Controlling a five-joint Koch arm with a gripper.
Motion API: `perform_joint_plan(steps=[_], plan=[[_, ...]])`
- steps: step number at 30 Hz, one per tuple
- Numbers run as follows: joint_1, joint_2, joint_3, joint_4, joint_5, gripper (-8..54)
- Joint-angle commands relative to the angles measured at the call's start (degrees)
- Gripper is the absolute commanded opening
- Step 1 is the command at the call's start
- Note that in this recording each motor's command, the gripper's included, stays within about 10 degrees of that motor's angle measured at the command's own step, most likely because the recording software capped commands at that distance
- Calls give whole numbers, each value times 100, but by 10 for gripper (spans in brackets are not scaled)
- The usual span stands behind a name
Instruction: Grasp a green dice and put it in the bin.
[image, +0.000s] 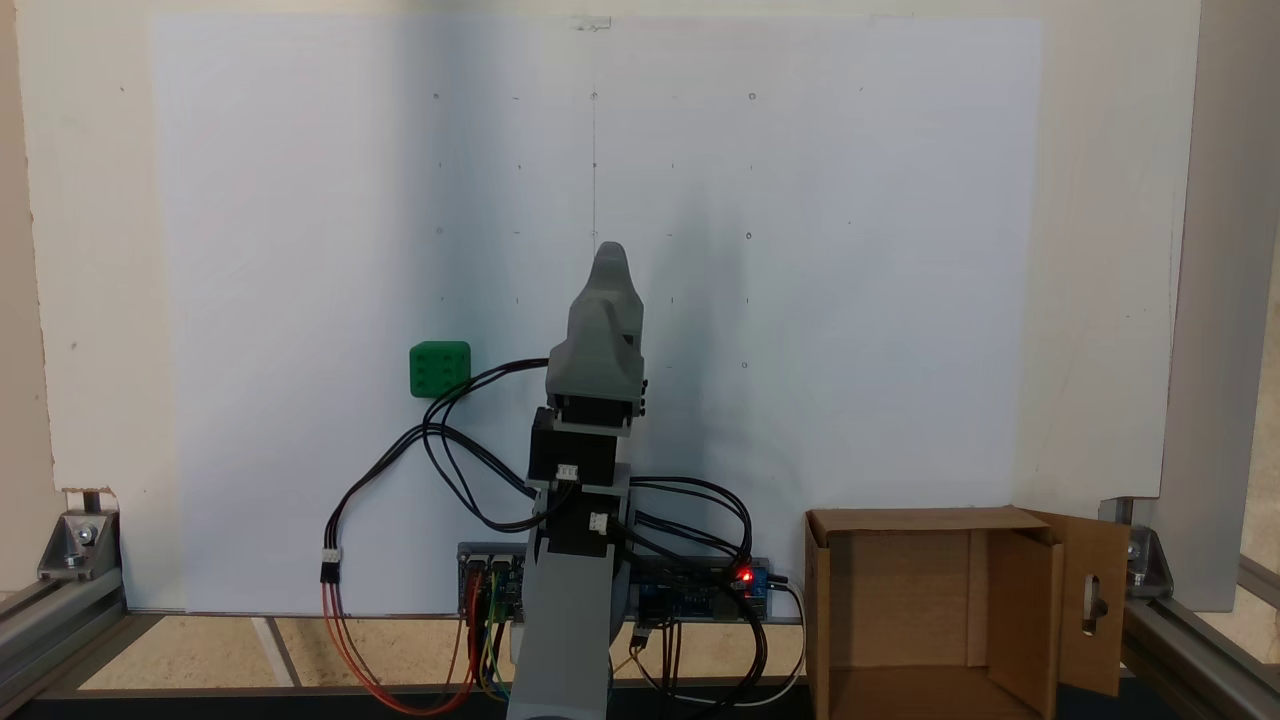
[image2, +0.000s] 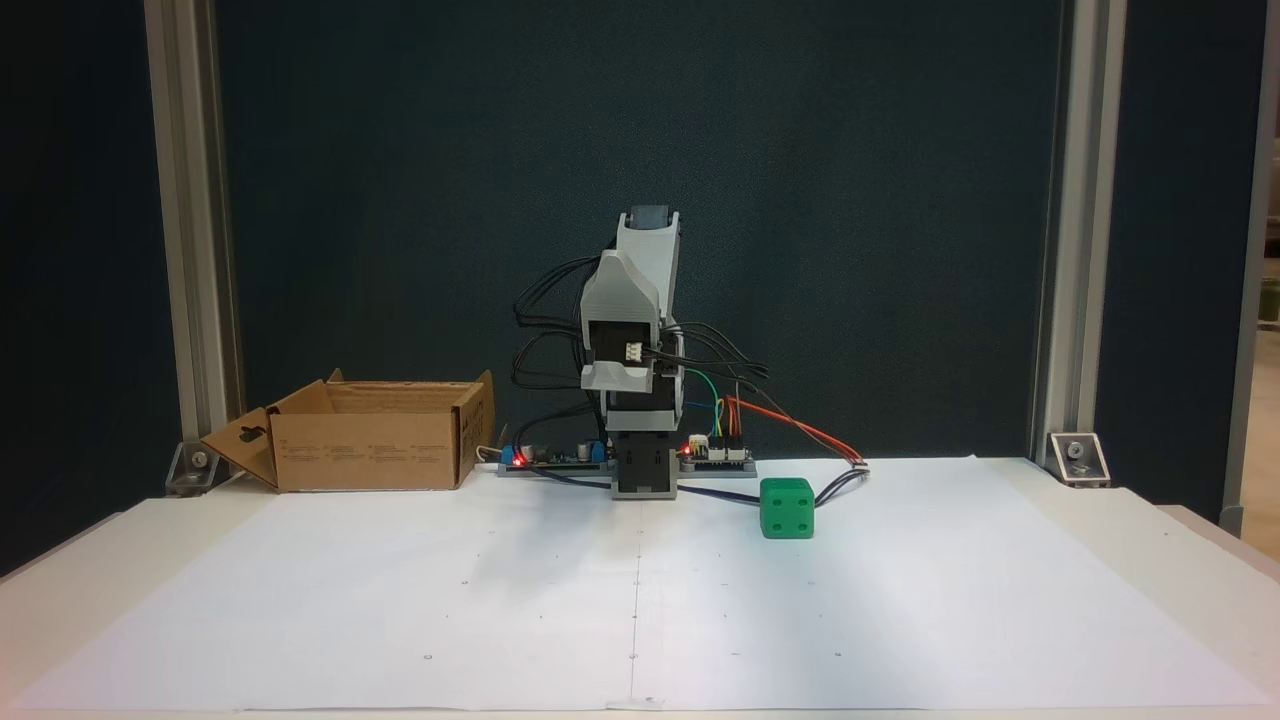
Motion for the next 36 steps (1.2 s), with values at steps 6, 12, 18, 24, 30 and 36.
perform_joint_plan(steps=[6,12,18,24,30,36], plan=[[35,615,281,-149,264,451],[53,615,281,-97,264,451],[53,615,281,-88,255,451],[53,615,281,-88,229,450],[70,615,281,-35,202,449],[53,615,281,211,211,445]])
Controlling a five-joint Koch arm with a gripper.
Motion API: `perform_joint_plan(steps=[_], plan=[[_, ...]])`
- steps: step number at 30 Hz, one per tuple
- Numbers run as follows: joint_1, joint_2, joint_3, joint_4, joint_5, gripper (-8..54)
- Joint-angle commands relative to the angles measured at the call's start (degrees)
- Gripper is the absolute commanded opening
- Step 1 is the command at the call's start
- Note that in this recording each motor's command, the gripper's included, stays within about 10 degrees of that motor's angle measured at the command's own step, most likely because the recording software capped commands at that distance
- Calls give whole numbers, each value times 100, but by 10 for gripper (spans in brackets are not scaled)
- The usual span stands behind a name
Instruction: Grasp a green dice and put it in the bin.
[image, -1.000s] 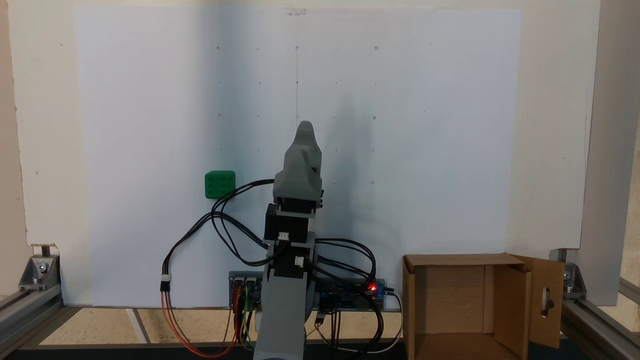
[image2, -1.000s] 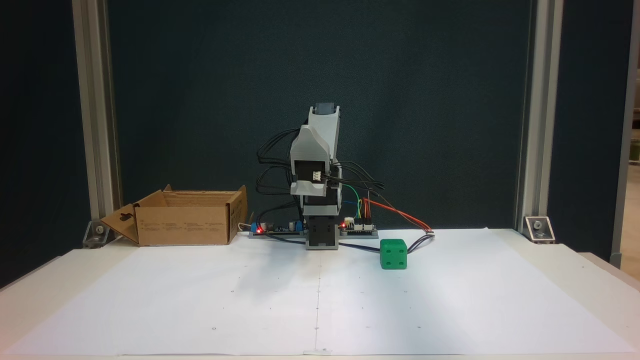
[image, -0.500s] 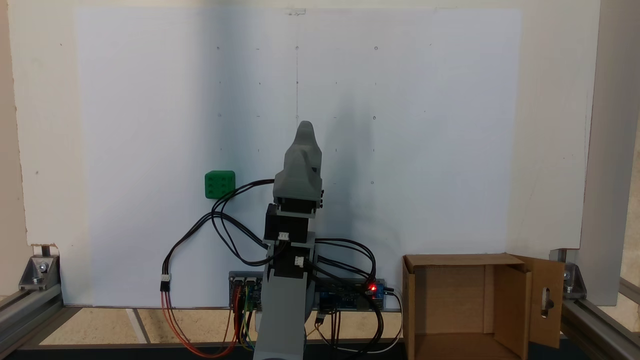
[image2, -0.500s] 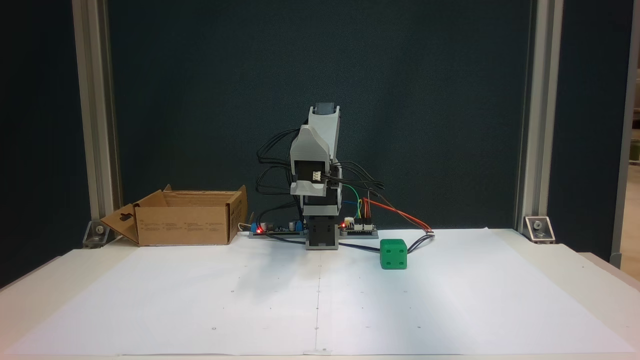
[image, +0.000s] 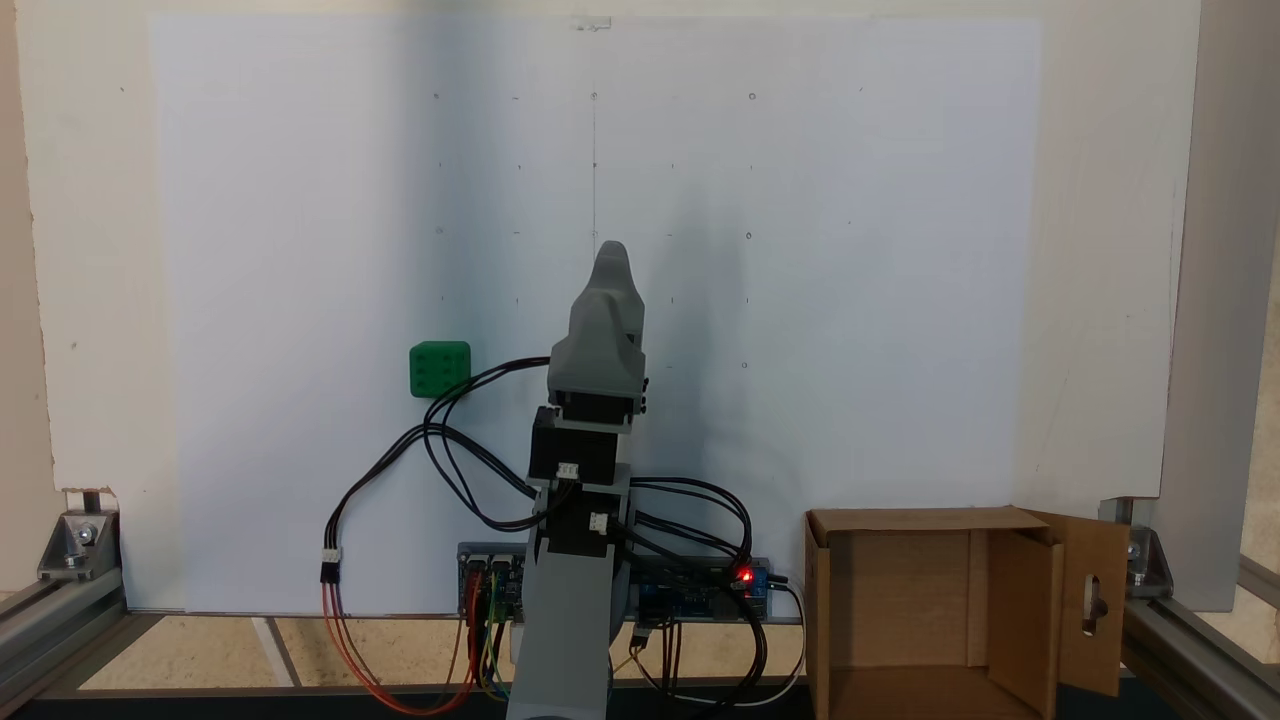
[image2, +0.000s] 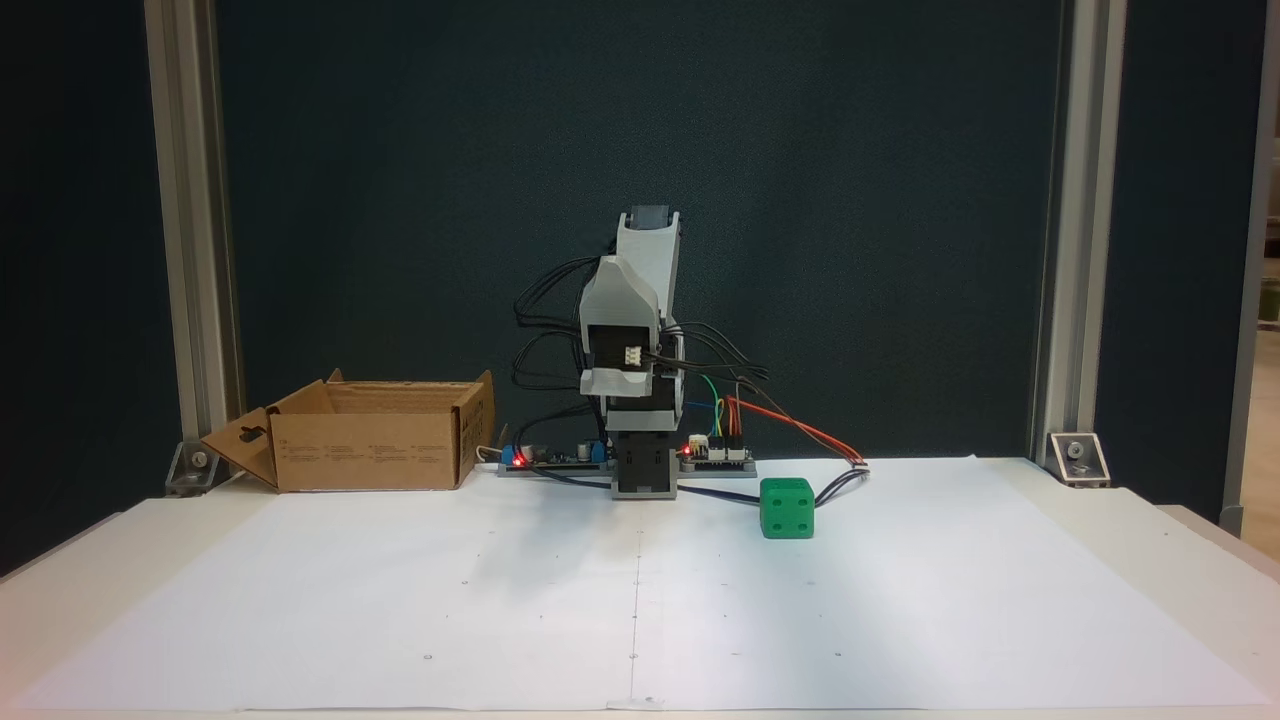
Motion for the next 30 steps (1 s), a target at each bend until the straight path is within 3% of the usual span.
perform_joint_plan(steps=[1,8,19,30], plan=[[35,624,281,9,202,444],[-343,624,97,993,211,427],[-949,633,-1934,5395,229,427],[-1775,615,-4948,9578,1556,427]])
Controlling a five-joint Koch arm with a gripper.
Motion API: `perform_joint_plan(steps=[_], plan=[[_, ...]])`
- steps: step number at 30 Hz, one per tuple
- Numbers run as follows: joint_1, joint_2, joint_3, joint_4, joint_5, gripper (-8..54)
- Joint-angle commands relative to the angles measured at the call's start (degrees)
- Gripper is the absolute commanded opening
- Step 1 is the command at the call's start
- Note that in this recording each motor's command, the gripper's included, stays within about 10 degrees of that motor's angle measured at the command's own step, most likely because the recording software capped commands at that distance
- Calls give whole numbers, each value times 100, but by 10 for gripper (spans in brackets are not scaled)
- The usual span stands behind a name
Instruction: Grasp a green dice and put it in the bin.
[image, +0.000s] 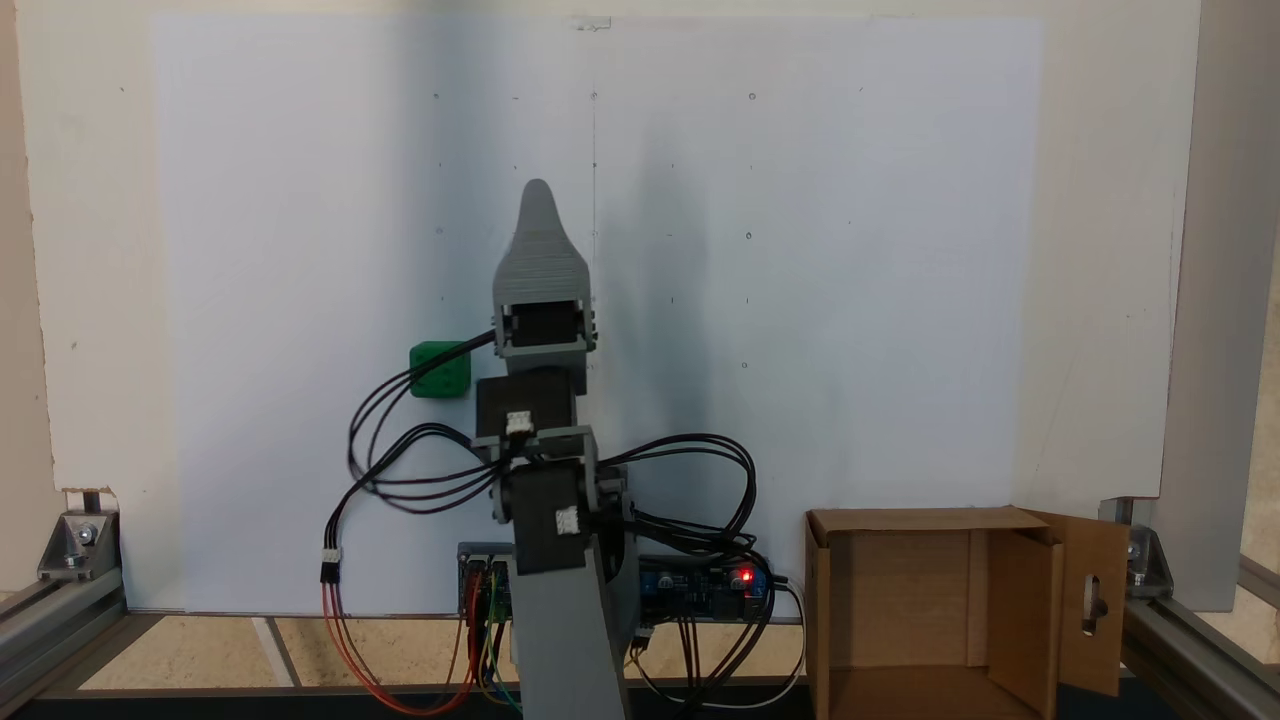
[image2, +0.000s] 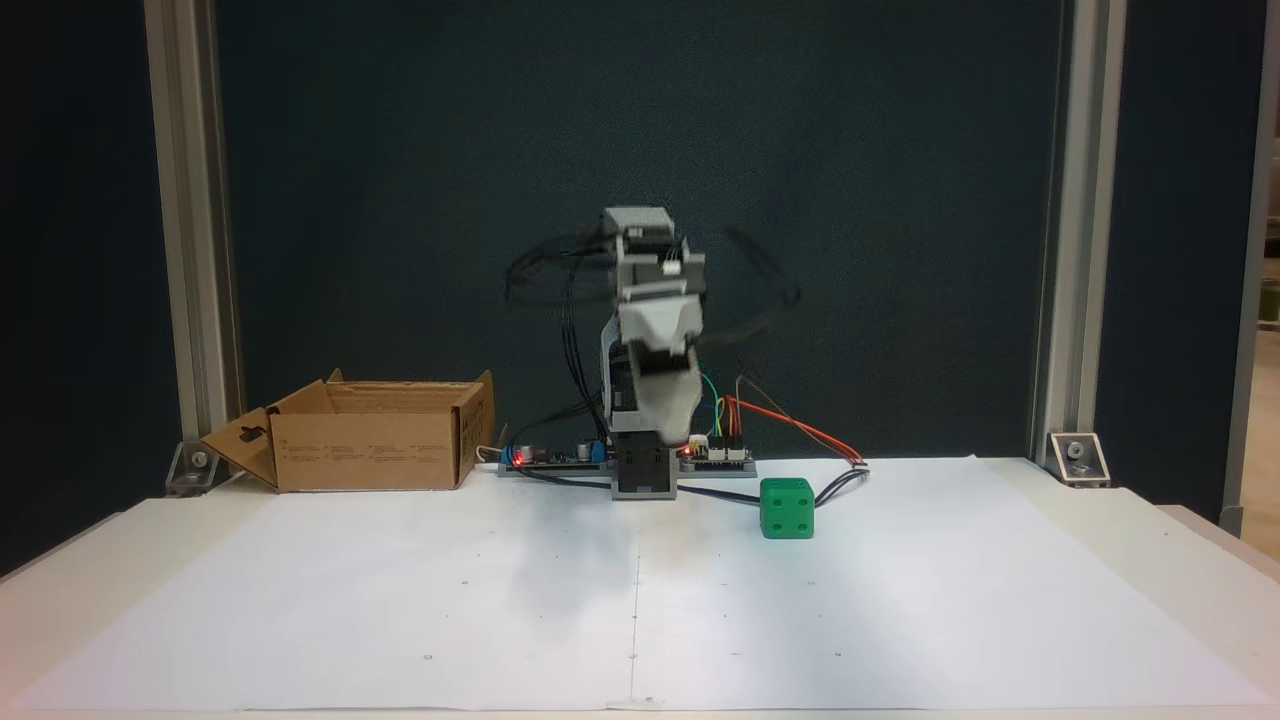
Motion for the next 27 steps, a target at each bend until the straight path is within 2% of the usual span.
perform_joint_plan(steps=[1,6,10,17,22,27], plan=[[-431,598,-668,912,527,427],[-905,536,-1600,2740,1107,428],[-1380,-35,-2487,4199,1740,435],[-2250,-949,-2900,6625,2373,435],[-2936,-1819,-3243,6688,2821,435],[-3384,-2048,-3577,6688,2979,435]])
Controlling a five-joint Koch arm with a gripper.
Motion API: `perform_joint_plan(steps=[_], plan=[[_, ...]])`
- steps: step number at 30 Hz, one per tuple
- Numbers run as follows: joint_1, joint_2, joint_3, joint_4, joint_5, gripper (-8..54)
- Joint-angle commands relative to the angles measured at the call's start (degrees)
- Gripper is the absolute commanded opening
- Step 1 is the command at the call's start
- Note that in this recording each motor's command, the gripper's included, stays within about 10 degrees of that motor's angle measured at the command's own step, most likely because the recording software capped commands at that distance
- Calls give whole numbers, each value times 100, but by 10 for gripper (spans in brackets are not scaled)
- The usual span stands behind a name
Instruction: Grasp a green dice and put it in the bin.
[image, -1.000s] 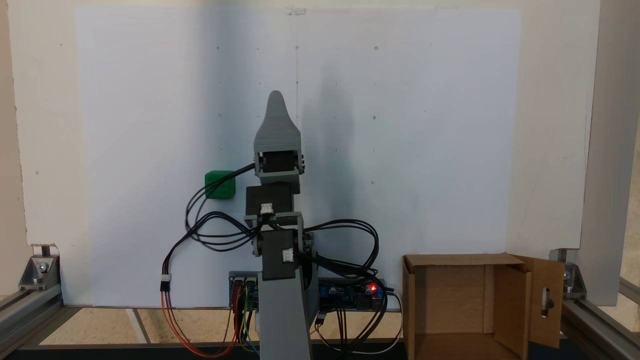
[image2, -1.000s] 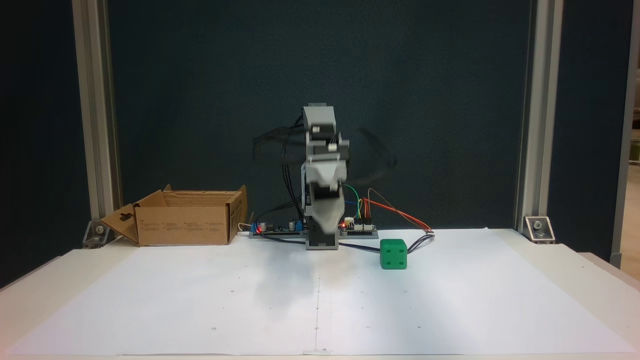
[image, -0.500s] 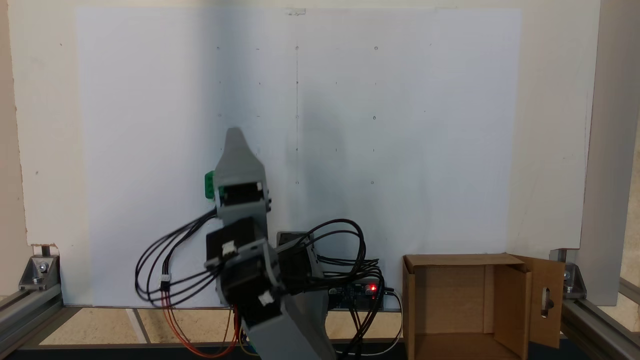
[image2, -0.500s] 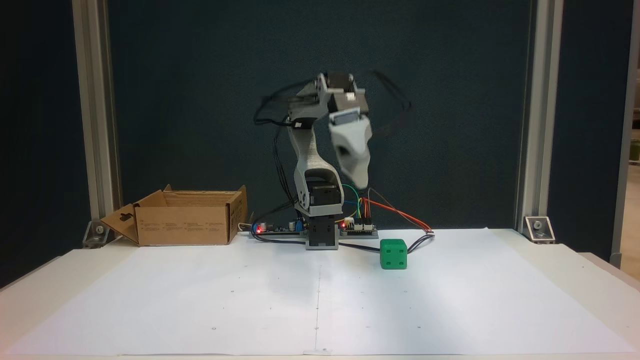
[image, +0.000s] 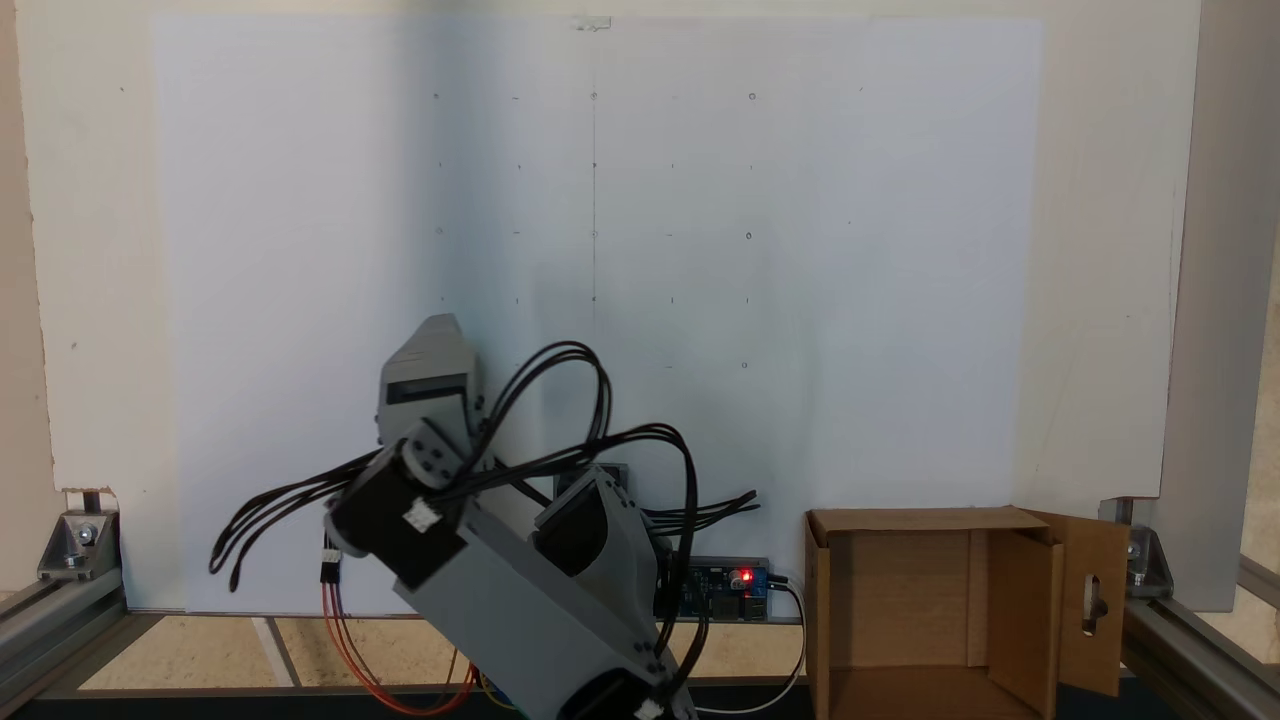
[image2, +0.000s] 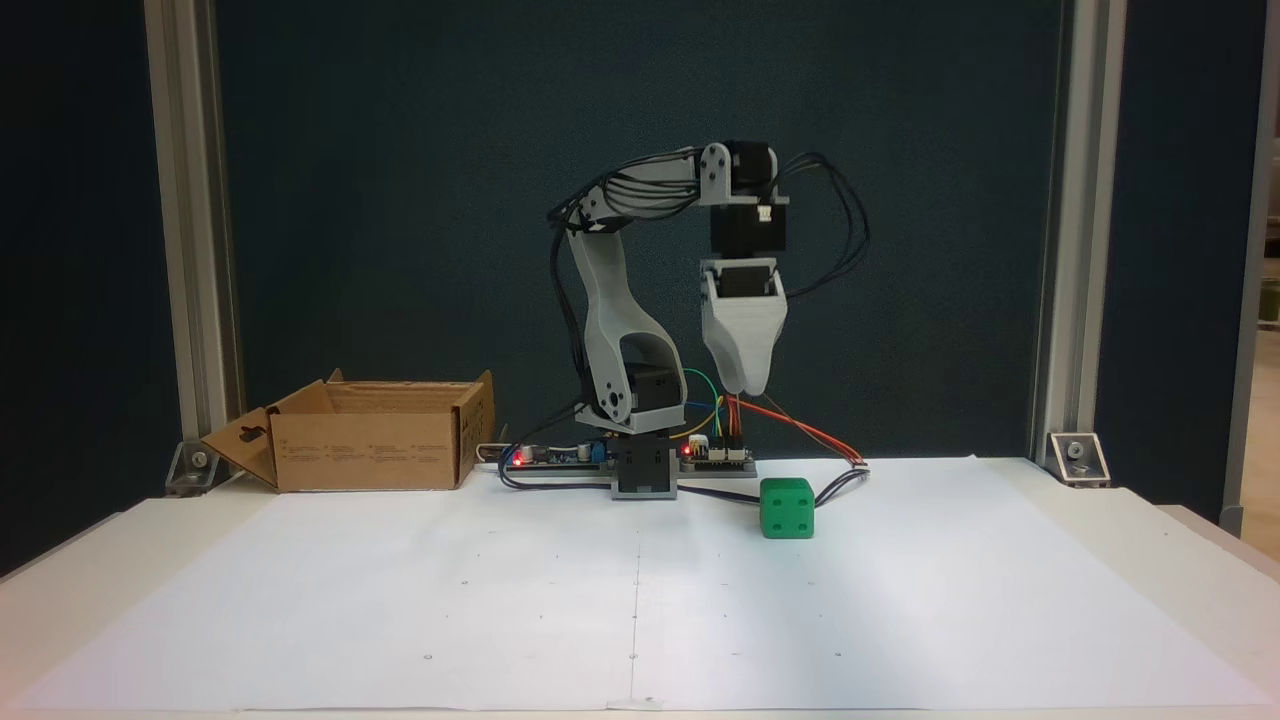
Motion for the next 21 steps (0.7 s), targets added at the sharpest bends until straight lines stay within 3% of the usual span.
perform_joint_plan(steps=[1,17,21], plan=[[-185,-185,-457,114,448,435],[-642,-668,-413,0,457,450],[-633,-703,-413,0,949,451]])
